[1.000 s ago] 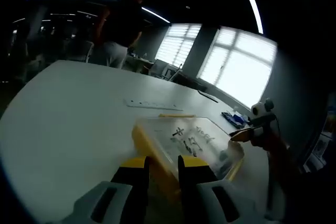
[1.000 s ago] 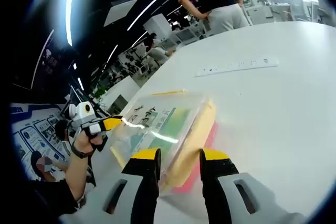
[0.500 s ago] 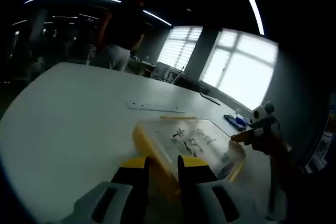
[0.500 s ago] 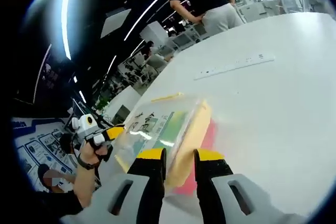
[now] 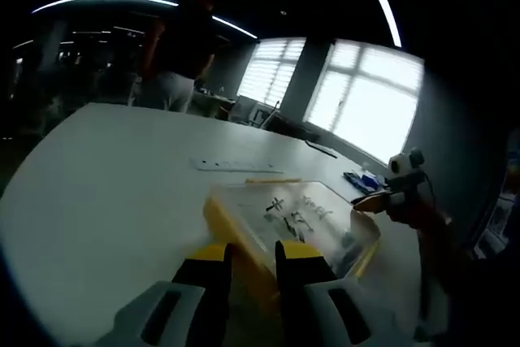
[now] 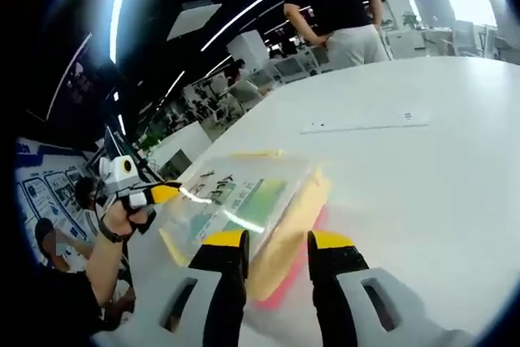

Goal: Arrange the small medicine boxes into an aligned row inside the storage area until every box is upright, visible, and separated from the surrounding clutter.

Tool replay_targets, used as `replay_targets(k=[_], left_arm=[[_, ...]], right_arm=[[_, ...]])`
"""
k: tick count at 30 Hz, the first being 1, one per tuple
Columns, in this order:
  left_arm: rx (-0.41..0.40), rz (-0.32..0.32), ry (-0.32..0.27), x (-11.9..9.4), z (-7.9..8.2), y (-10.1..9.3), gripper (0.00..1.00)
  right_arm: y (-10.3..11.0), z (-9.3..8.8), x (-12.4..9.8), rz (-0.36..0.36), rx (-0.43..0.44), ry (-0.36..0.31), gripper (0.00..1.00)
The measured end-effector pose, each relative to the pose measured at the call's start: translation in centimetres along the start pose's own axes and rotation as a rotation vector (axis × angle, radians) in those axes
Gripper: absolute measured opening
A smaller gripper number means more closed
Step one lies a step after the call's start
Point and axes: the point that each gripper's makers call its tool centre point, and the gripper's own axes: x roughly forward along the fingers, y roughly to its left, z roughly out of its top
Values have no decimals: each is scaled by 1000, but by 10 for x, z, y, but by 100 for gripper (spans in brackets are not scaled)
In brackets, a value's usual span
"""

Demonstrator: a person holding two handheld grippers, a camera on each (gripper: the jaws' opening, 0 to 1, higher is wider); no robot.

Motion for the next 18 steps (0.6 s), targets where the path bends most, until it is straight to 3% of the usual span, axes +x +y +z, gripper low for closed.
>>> replay_targets(k=[5,6,11,15,18], left_arm=[[-25,-13,-1,0,0,0,19],[-34,-18,-2,0,-1,0,19],[-15,-11,-2,0,-1,-1,19],[-19,-5,-1,1,0,0,19],[-29,-4,-2,1,-1,0,18]], right_arm=[[2,2,1,-26,15,18,20],[2,1,2,-17,74,23,19],[-4,2,1,74,196,9,14],[-3,4,2,44,159,19,14],[-6,4,3,48,179,27,13]])
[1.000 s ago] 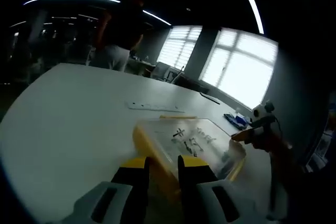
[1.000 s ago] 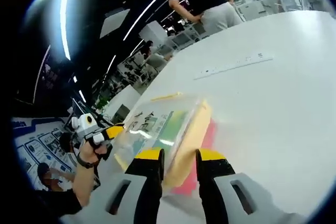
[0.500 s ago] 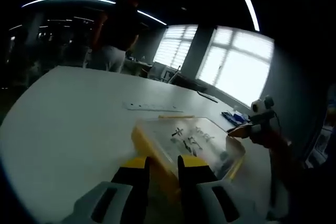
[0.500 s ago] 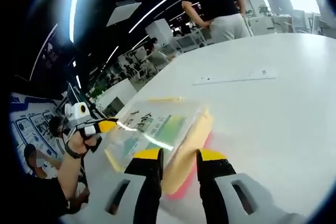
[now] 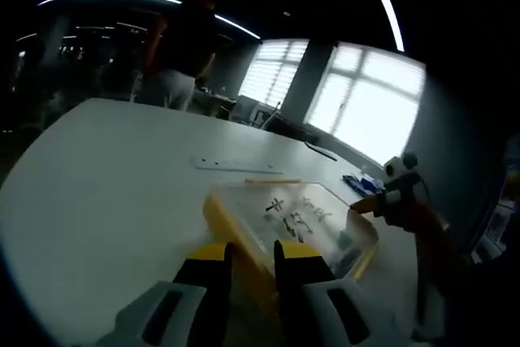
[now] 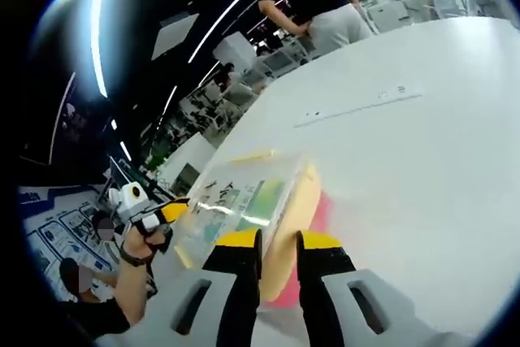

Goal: Arrange the small medicine boxes into an aligned row inside the storage area until every box is upright, visible, and separated from the surrounding clutter.

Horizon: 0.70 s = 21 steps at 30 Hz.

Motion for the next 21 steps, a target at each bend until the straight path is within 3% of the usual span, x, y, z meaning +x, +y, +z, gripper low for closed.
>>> replay_targets(k=[2,5,6,7,8,10,13,14,17,21], left_arm=[[-8,2,-4,0,0,0,19],[50,11,-34,-2,2,-1,21],[96,-15,-39,-4,2,-4,22],[89,-23,-36,-5,0,-4,24],[63,-24,-30,-7,-1,-1,27],[-26,-50,-46,-9,0,2,27],[-182,-97,-55,-11,-2,12,31],[-247,-159,-12,-8,-11,6,32],[-397,-207,-17,1,-19,5,35],[-553,-325,-12,4,-26,-12,35]], right_arm=[[0,2,1,-12,-25,-10,15],[-1,0,-1,-25,-23,-8,19],[0,-1,-2,-7,-50,-11,21],[1,-4,-1,18,-60,-6,26],[0,-6,0,39,-17,-13,31],[4,-5,0,118,62,-45,39],[9,1,-5,281,252,-75,41],[6,3,-5,301,299,-79,42],[9,-9,-2,332,331,-37,39],[4,-12,-2,287,307,-49,28]])
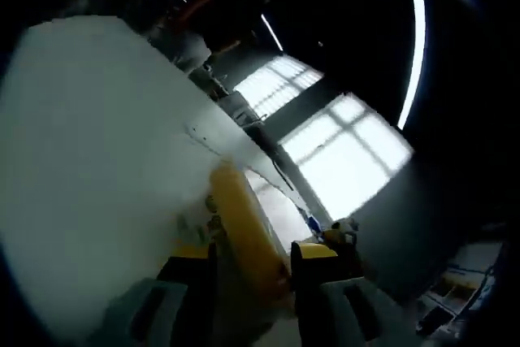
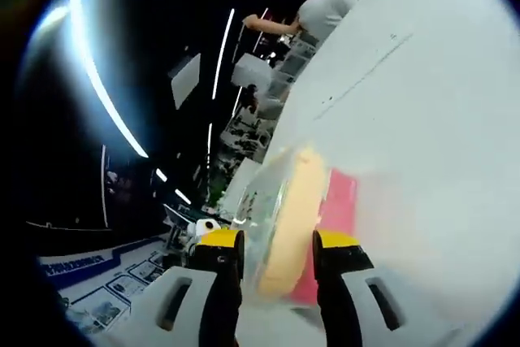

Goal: Arrange the small medicine boxes into an aligned row inside the storage area until every box is upright, visible, and separated from the surrounding clutter.

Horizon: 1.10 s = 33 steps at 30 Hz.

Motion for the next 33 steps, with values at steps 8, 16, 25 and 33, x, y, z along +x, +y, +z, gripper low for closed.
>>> replay_targets(k=[8,16,25,33], left_arm=[[-109,-29,-96,-10,17,0,19],[179,142,-115,-18,29,-1,7],[276,173,-40,-17,27,-5,10],[222,151,-38,-10,22,-4,12]], right_arm=[[-10,12,-14,6,45,-46,10],[6,19,-22,31,17,-98,2],[4,28,-23,-70,-103,-79,1],[2,30,-24,-148,-198,-74,1]])
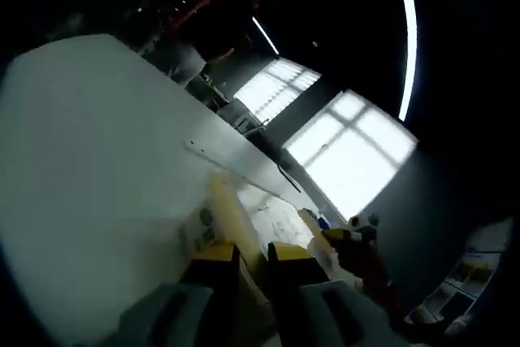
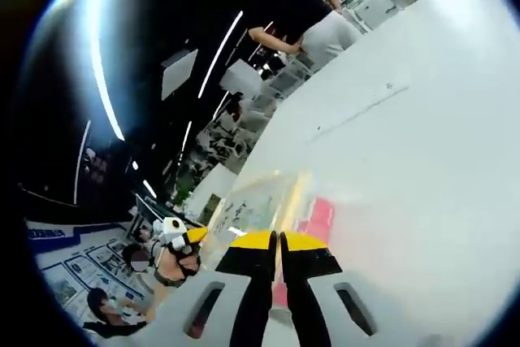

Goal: Arrange the small medicine boxes into an aligned row inside the storage area until every box is upright, visible, and separated from the surrounding clutter.

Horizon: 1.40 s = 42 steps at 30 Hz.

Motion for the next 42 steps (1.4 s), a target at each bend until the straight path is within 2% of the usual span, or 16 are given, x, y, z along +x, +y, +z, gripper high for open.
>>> replay_targets(k=[1,3,4,6,8,11,13,16,18,21,28,30,33,36,39,42], left_arm=[[12,8,6,0,0,0,12],[56,49,31,-1,1,-4,11],[60,47,33,0,2,-6,11],[48,37,25,1,6,-7,11],[23,17,25,1,7,-7,11],[41,31,65,1,-5,0,12],[6,4,32,1,0,1,12],[54,15,23,0,-2,-1,12],[75,19,27,0,-2,-3,12],[91,30,23,-1,-2,-2,13],[154,69,15,-4,2,2,17],[162,69,17,-7,3,3,17],[163,65,13,-8,4,6,19],[159,81,-10,-10,9,8,33],[158,67,-101,-16,32,2,33],[143,34,-21,-6,25,-3,28]], right_arm=[[13,0,1,58,25,-1,1],[17,0,3,31,-10,0,1],[24,-2,3,62,-20,2,0],[64,4,2,260,136,-19,0],[56,-5,7,131,-38,15,0],[30,0,9,-37,-142,-8,0],[31,3,5,2,-148,-52,3],[30,7,7,32,-85,-82,36],[33,-3,9,43,-84,-27,24],[22,-14,15,-47,-199,46,15],[17,-10,2,-75,-157,27,8],[0,-14,-5,-124,-147,50,5],[-5,-12,-6,-92,-110,26,5],[-14,-6,-11,-144,-156,-3,13],[2,13,-15,-74,-127,-98,24],[12,4,-3,-45,-125,-33,27]])
